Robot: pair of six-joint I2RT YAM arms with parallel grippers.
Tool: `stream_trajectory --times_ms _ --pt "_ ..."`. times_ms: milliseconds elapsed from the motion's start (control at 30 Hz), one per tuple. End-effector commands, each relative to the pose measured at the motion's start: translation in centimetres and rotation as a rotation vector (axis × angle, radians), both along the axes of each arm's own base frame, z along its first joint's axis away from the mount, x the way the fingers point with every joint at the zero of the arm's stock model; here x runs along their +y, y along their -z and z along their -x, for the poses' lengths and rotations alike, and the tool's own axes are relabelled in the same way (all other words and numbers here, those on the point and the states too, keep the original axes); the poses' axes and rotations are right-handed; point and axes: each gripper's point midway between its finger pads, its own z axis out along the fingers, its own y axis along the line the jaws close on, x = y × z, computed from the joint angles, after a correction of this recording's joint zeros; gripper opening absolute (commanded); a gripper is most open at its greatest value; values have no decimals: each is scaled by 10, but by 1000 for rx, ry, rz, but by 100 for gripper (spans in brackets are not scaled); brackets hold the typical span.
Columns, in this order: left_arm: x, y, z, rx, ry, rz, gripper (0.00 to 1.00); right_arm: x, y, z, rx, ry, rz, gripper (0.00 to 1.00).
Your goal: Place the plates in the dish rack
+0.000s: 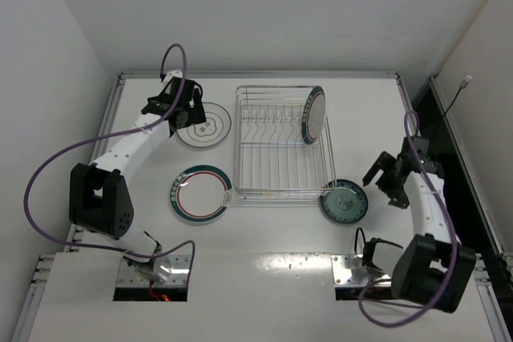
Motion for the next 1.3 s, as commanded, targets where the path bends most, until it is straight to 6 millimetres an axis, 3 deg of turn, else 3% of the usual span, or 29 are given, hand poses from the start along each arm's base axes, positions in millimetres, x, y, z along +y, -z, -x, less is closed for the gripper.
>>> stream_trajectory --times_ms 0,100,333,567,700,967,1200,1267 --pt "4 -19 -8 -53 -24 -1 100 30 28 7 9 26 -297 86" --pt "5 -19 -8 -54 -31 -7 100 30 51 24 74 106 -391 86" --pt "7 -24 -7 -63 -33 -19 100 25 69 31 135 127 -397 86" --pt "9 -24 -7 -64 -39 -25 100 41 99 53 200 130 -521 84" --pt "7 -16 -8 -44 -33 -24 100 50 103 54 193 120 -572 79" --pt "6 -16 -11 -43 -33 -24 100 60 109 53 182 86 -626 50" --pt "7 -11 -10 -26 -32 -29 100 60 109 50 168 72 -628 3" --pt "7 -11 -10 -26 -32 -29 100 60 109 50 168 72 -628 0"
